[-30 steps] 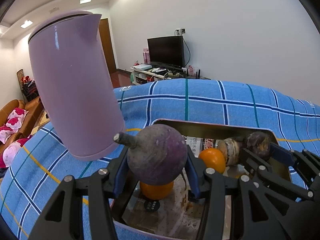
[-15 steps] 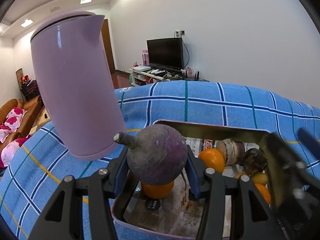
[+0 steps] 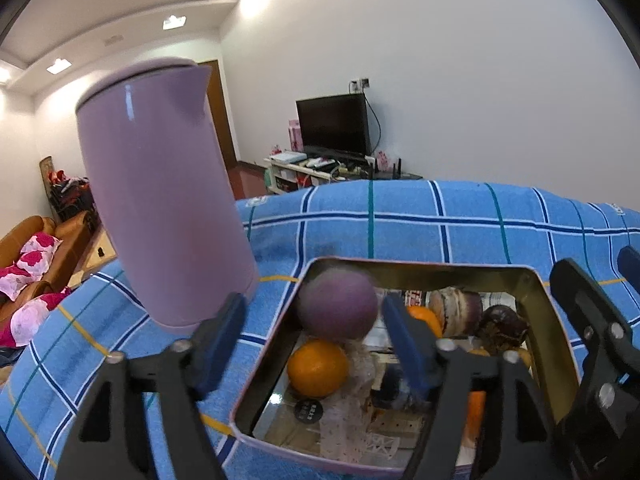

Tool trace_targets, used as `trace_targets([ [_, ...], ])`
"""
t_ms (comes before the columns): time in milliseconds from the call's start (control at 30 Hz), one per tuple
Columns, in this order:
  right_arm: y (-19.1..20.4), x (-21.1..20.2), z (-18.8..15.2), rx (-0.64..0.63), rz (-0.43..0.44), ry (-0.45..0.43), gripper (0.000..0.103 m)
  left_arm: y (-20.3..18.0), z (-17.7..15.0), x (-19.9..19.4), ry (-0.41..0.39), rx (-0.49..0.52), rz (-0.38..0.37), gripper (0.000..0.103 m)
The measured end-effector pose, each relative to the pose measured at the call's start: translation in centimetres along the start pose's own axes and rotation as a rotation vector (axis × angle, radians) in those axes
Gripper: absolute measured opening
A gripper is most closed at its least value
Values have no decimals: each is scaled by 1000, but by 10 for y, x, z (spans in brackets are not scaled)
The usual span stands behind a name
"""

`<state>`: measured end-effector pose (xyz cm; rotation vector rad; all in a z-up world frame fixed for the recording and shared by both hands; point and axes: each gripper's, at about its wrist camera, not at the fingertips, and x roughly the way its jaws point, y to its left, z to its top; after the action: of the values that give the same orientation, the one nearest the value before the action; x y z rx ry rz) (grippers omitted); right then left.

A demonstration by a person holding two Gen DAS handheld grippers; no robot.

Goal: Organize fruits
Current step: 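Lower the brown fruit into the tin box with the right gripper while the left gripper lowers the purple fruit, then open both grippers and withdraw them from the tin box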

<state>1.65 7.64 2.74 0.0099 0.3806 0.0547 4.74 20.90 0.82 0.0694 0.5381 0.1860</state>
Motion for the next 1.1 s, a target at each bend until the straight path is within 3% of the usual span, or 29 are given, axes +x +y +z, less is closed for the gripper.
trace_targets([
  [233, -9, -4, -1, 37, -11, -8, 89, 1, 1, -8, -40, -1, 11, 103],
  [600, -11, -10, -3, 51, -6, -13, 89, 5, -1, -11, -33, -31, -10, 103],
  [1100, -20, -21, -6, 79, 0, -20, 89, 13, -11, -34, -94, -43, -17, 103],
])
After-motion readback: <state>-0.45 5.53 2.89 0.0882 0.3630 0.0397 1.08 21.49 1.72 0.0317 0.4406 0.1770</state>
